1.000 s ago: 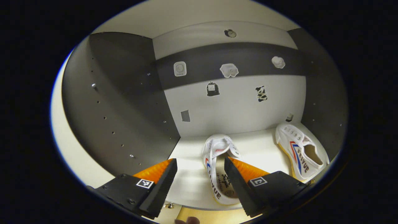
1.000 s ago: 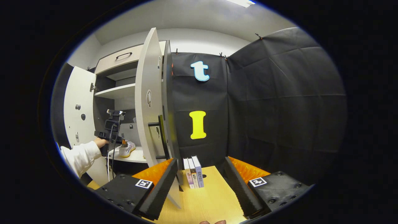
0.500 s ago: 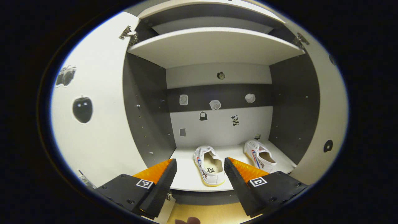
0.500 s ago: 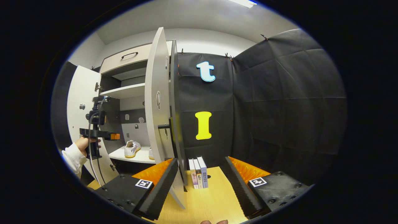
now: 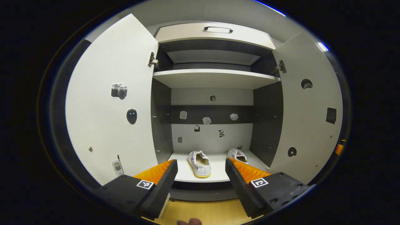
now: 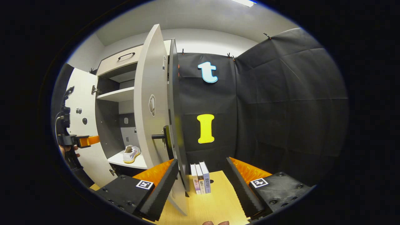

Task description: Grab one shoe with the right hand and put it into the shoe cabinet, grab the other shoe with the left hand and put it into the shoe cabinet; then close the right door with the right hand and the left door with the left hand.

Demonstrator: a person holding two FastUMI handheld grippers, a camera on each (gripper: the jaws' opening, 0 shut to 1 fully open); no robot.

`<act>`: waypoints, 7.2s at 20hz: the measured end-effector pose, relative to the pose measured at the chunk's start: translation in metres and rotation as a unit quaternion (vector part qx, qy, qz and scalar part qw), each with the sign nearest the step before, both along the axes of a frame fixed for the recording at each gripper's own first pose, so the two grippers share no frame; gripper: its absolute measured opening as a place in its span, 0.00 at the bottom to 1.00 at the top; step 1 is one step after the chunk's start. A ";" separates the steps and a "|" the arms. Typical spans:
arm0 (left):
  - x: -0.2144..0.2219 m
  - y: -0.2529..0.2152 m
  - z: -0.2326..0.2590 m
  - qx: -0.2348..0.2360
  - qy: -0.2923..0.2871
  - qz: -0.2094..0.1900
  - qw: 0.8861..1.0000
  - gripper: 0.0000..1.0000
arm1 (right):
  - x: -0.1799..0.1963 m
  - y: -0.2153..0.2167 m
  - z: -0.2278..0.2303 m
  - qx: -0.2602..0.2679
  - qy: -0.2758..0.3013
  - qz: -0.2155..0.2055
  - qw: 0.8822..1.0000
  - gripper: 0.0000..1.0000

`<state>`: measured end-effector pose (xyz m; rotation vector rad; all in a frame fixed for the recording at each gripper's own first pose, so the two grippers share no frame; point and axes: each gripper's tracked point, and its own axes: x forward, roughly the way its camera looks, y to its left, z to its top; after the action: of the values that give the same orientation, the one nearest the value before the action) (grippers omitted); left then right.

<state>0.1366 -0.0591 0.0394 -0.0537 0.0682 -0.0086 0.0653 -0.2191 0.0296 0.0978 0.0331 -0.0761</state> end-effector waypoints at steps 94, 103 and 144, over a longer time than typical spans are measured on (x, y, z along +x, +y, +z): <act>-0.053 0.115 -0.022 0.009 -0.016 0.035 0.999 0.91 | -0.046 0.103 -0.017 0.055 0.032 0.063 0.996 0.98; -0.080 0.052 -0.019 -0.011 -0.019 -0.014 1.000 0.93 | -0.049 0.097 -0.011 0.045 0.028 0.059 0.997 0.98; -0.155 0.054 -0.017 0.017 -0.031 -0.044 0.998 0.93 | -0.072 0.195 0.010 0.008 -0.012 0.089 0.996 0.98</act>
<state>-0.0185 -0.0055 0.0223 -0.0173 0.0086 -0.0972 -0.0068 -0.0239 0.0395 0.1108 0.0176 0.1035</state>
